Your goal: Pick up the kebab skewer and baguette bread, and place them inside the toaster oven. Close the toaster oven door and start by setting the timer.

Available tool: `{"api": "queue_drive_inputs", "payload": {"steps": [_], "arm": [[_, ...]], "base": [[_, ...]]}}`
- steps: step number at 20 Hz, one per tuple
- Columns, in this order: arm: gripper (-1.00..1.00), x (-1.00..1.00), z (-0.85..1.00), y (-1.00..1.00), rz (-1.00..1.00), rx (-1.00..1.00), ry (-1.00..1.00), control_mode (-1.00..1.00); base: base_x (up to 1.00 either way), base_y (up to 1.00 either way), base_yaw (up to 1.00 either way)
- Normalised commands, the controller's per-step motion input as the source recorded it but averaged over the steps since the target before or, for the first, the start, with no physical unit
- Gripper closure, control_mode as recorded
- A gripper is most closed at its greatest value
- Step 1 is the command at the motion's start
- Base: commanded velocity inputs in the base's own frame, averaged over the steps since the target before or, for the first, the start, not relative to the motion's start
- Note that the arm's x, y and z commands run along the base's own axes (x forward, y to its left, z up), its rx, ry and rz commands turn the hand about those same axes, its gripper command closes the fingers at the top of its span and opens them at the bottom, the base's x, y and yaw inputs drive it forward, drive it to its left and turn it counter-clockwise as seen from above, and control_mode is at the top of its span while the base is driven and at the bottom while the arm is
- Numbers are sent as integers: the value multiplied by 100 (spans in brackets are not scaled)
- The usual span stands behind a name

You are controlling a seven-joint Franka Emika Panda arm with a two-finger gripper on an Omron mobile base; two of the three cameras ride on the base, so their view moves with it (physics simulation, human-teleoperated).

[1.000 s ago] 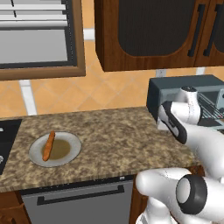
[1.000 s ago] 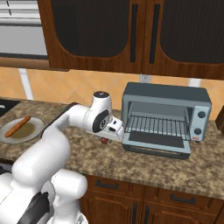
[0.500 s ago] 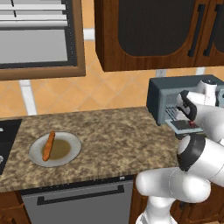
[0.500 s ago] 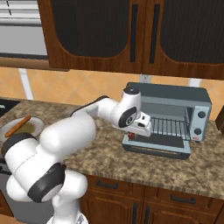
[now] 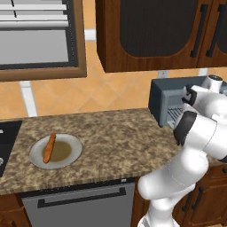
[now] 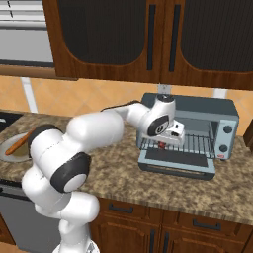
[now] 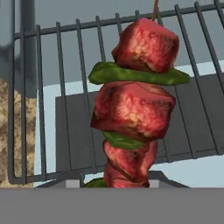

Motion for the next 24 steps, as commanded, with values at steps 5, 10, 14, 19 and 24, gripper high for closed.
{"api": "queue_drive_inputs", "payload": {"steps": [5,10,14,19,24], "arm": [[100,27,-10,0,5,-6,-11,-100],[100,14,-24,2,4,-11,-10,-100],[100,12,-25,9,5,-10,-4,-100],[100,18,-7,1,4,-1,0,-100],[100,12,-4,0,4,0,0,-100]], "base": [[0,0,0],[0,0,0],[0,0,0],[0,0,0],[0,0,0]]}}
